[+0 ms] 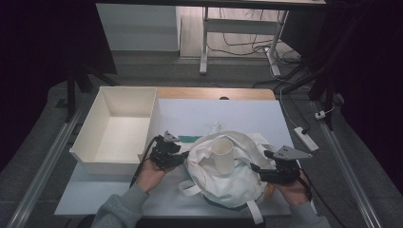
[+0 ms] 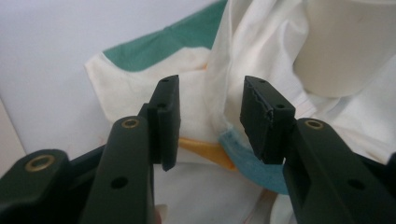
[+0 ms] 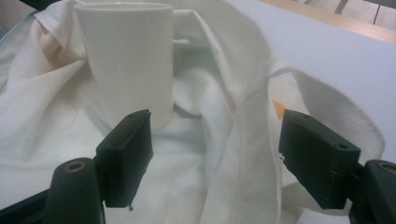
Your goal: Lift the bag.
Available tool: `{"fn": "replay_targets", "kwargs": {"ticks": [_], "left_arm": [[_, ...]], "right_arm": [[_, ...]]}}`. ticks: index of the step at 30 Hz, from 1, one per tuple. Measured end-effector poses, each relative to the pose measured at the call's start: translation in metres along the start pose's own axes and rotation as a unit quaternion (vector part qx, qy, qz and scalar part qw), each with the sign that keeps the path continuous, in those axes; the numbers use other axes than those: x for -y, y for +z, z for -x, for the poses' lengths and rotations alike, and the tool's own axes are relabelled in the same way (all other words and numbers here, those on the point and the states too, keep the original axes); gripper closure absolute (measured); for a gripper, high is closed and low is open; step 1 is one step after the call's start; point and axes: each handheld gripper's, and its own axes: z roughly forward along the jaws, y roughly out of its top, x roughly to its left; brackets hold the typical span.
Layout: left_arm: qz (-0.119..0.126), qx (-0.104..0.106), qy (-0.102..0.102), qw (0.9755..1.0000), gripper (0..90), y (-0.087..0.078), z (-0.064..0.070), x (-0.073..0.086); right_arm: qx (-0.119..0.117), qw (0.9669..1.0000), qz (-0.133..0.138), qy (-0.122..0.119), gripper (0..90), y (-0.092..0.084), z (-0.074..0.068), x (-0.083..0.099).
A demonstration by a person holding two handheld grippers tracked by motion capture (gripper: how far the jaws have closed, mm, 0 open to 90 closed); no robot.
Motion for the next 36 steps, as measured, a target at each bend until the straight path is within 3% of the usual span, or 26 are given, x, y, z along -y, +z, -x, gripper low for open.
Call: {"fn": "replay_targets", "kwargs": {"ticks": [6,9,12,16,20,21,22,24,31,36], "left_arm": [[-0.013,0.029,-0.008,0.9995,63.3,0.005,-0.004,0.002],[-0.021,0.039,0.002,0.9990,73.4,0.007,-0.002,0.003],[-0.027,0.035,0.014,0.9990,78.3,0.007,0.000,0.004],[-0.026,0.036,0.019,0.9988,80.6,0.007,0.000,0.004],[-0.025,0.040,0.021,0.9987,82.2,0.006,0.001,0.003],[-0.024,0.042,0.023,0.9986,82.3,0.005,0.001,0.003],[-0.023,0.044,0.025,0.9985,82.4,0.004,0.001,0.003],[-0.019,0.045,0.028,0.9984,82.6,0.001,0.003,0.003],[0.013,0.064,0.028,0.9974,83.0,-0.020,0.006,-0.002],[0.045,0.074,0.027,0.9959,83.0,-0.042,0.003,-0.009]], "right_arm": [[0.006,0.9998,-0.019,0.008,28.6,-0.002,-0.001,0.001],[0.026,0.9987,-0.037,0.022,30.8,-0.005,-0.001,0.005],[0.046,0.9965,-0.060,0.034,34.3,-0.009,0.000,0.010],[0.067,0.9931,-0.085,0.046,46.0,-0.011,0.003,0.019],[0.040,0.9908,-0.108,0.071,68.5,-0.006,0.009,0.027],[0.044,0.9907,-0.109,0.069,76.0,-0.006,0.009,0.026],[0.043,0.9910,-0.106,0.069,82.4,-0.007,0.009,0.025],[0.038,0.9923,-0.095,0.070,85.9,-0.011,0.009,0.022],[0.044,0.9970,-0.044,0.045,87.7,-0.025,0.004,0.011],[0.058,0.9974,0.003,0.043,88.2,-0.041,0.005,0.003]]}}
